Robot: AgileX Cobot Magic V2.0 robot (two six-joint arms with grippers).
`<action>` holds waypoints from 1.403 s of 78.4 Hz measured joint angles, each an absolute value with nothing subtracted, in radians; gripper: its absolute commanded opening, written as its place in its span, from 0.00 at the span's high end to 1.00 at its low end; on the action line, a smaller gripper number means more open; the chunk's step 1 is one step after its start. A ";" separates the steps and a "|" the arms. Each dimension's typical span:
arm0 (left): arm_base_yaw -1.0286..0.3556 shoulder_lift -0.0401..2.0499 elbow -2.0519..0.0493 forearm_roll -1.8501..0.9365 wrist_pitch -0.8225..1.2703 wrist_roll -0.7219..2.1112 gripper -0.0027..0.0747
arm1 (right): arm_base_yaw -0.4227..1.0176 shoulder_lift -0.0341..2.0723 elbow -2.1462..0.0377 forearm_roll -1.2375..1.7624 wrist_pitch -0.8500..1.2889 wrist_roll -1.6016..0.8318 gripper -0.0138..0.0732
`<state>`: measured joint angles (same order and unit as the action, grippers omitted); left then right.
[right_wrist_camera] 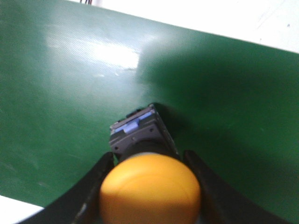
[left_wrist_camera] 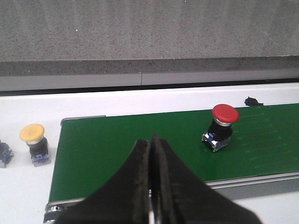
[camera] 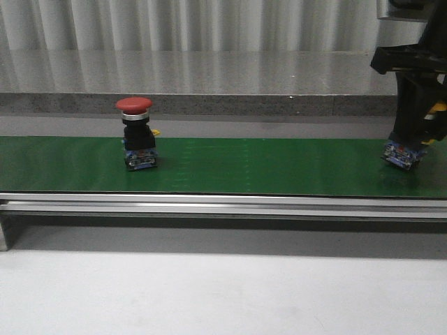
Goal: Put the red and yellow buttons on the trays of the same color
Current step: 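Grasp the yellow button at the belt's far end with the right gripper, then place the yellow button into the yellow tray with the right gripper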
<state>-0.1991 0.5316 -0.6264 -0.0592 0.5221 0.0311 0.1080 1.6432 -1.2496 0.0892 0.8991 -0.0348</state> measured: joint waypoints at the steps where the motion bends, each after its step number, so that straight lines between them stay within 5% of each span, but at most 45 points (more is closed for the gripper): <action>1: -0.199 0.532 -0.626 -0.059 0.522 0.031 0.99 | 0.108 1.644 -1.250 0.089 0.896 -0.035 0.84; 32: -0.199 0.532 -0.626 -0.060 0.522 0.031 0.99 | -0.036 1.499 -1.250 -0.011 0.911 0.120 0.84; 62: -0.199 0.532 -0.626 -0.060 0.522 0.031 0.99 | -0.375 1.450 -1.250 -0.133 0.973 0.275 0.84; 110: -0.199 0.532 -0.626 -0.061 0.520 0.031 0.99 | -0.688 1.452 -1.063 -0.134 0.720 0.434 0.84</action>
